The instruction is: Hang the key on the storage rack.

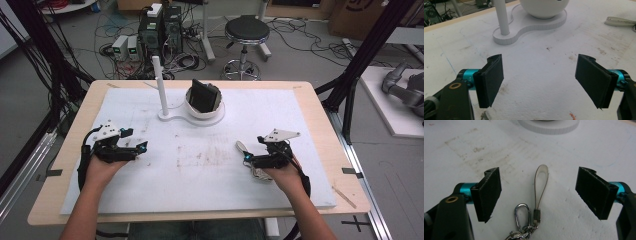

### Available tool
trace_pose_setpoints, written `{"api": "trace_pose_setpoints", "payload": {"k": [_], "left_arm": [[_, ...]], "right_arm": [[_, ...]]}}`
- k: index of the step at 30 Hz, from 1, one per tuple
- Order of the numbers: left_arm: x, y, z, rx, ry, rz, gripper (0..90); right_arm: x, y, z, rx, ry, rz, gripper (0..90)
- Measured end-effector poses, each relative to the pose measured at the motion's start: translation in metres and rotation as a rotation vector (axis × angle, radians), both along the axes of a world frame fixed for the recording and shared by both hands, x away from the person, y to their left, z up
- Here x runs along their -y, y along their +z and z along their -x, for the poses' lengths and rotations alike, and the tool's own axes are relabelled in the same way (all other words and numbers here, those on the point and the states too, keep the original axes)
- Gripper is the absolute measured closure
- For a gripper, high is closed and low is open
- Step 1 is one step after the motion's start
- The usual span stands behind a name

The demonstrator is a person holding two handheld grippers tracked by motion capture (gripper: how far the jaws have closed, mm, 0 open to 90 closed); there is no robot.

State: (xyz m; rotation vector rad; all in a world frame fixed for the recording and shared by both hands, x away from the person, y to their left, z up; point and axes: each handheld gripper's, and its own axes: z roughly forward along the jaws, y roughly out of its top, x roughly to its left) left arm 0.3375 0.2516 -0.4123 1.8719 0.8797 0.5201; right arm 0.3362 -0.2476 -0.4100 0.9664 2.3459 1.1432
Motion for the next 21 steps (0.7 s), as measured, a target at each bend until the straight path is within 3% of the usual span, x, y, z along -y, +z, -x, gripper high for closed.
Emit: {"api": "trace_pose_setpoints", "payload": {"k": [9,21], "left_arm": [[0.000,0.000,0.000,0.000,0.001,-0.003,22.7],[0.004,-0.001,-0.001,-0.004,-0.006,-0.008,22.8]], "right_arm": [[-0.006,-0.019,-0.011,-0.068,-0.014,0.109,24.7],[-0.005,-0.030,-0.021,-0.128,-0.034,0.137,42.9]]}}
